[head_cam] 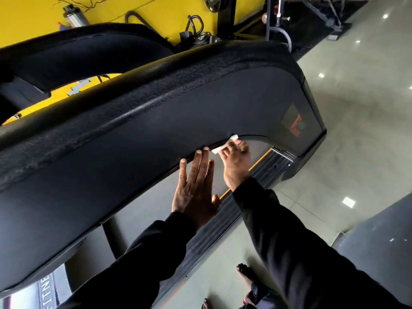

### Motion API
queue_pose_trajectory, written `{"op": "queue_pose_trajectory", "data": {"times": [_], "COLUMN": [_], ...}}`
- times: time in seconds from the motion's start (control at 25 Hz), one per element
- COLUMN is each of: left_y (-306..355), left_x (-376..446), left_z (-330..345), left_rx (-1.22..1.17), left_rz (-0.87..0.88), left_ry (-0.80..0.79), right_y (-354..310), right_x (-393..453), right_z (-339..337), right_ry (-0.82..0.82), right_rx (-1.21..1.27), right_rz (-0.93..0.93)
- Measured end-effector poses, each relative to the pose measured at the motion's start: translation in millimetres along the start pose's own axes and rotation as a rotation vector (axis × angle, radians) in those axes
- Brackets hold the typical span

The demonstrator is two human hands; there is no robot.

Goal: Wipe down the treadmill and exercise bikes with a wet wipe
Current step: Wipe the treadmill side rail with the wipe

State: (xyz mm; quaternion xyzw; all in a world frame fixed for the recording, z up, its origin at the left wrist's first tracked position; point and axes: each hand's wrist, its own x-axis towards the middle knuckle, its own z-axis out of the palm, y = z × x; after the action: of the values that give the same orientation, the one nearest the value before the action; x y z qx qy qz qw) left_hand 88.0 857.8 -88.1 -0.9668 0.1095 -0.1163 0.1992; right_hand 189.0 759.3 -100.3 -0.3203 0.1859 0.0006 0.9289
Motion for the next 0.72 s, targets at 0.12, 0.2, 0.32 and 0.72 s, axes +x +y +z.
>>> {"op": "queue_pose_trajectory", "data": {"times": [0.12, 0.2, 0.32, 0.72], "left_y": [8, 13, 18, 30], "left_x": [14, 23, 30, 49], "left_z": [2, 3, 4, 10], "left_rx": [0.02, 0.044, 0.077, 0.178], "left_rz": [0.02, 0.025, 0.039, 0.098], "left_ry": [0.023, 0.021, 0.015, -0.033], "right_y": [11, 1, -11, -19], "right_x": [-13, 4, 27, 53], "right_z": [-6, -8, -10, -27], "right_ry": [-0.111, -0.041, 0.106, 0.14], "right_rx": [-0.179, -0.14, 0.009, -0.003], "right_rz": [-0.047, -0.003, 0.031, 0.029]}}
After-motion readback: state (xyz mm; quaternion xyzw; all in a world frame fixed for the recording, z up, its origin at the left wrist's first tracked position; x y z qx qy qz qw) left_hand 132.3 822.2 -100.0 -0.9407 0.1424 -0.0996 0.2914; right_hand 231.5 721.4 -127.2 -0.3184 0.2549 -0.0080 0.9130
